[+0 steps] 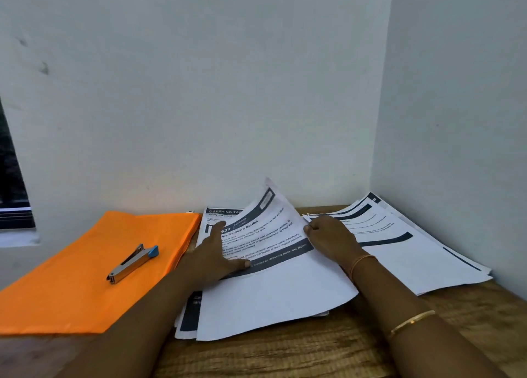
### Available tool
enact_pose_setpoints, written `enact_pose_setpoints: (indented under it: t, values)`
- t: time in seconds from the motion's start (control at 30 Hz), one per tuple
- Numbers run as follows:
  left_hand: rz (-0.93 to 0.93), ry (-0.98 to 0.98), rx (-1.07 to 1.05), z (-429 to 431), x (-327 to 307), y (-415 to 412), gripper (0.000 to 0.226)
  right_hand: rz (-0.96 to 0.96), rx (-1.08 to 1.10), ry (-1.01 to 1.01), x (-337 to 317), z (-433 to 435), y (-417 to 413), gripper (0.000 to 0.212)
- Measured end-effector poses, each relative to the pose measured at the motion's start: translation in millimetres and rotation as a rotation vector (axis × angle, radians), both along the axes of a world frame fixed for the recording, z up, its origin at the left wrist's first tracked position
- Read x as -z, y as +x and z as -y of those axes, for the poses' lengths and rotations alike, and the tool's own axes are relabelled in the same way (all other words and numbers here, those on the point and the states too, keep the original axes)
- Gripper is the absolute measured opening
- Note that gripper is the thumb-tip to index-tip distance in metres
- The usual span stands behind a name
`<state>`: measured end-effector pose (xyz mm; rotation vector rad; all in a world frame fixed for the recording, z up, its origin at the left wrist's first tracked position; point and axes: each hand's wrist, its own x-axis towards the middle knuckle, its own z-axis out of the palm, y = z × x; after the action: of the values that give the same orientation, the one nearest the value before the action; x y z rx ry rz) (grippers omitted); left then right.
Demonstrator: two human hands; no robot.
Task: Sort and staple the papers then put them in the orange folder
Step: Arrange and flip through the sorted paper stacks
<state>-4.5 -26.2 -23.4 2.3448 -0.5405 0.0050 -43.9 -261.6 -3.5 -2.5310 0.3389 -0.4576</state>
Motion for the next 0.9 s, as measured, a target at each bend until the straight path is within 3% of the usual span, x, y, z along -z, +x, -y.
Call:
enact_pose_setpoints:
  t: [0.13, 0.37, 0.53, 0.7, 0.77, 0.9]
  values:
    - [0.0, 0.064, 0.033, 2, -2, -3, 0.095, 0.079, 0.052, 0.021, -5, 8, -7, 0.028]
    - [0.017, 0.073, 0.056, 1, -4, -9, 0.084, 0.052, 0.011, 0.132, -3, 8, -5, 0.035]
    - [0.049, 0.124, 0.037, 4, -6, -11, 0.09, 0.026, -0.043, 0.091, 1, -5, -3, 0.018]
    - [0.05, 0.135, 0.002, 4, -3, -9, 0.106, 0.007, 0.002, -0.016, -1, -1, -6, 0.023]
    - [0.06, 0.127, 0.022, 5, -2, -9, 0.106, 0.075, 0.04, 0.022, -5, 5, -7, 0.014]
    - [0.074, -0.066, 0.048, 7, -3, -8, 0.082, 0.226, 0.013, 0.24, -11, 15, -10, 0.01]
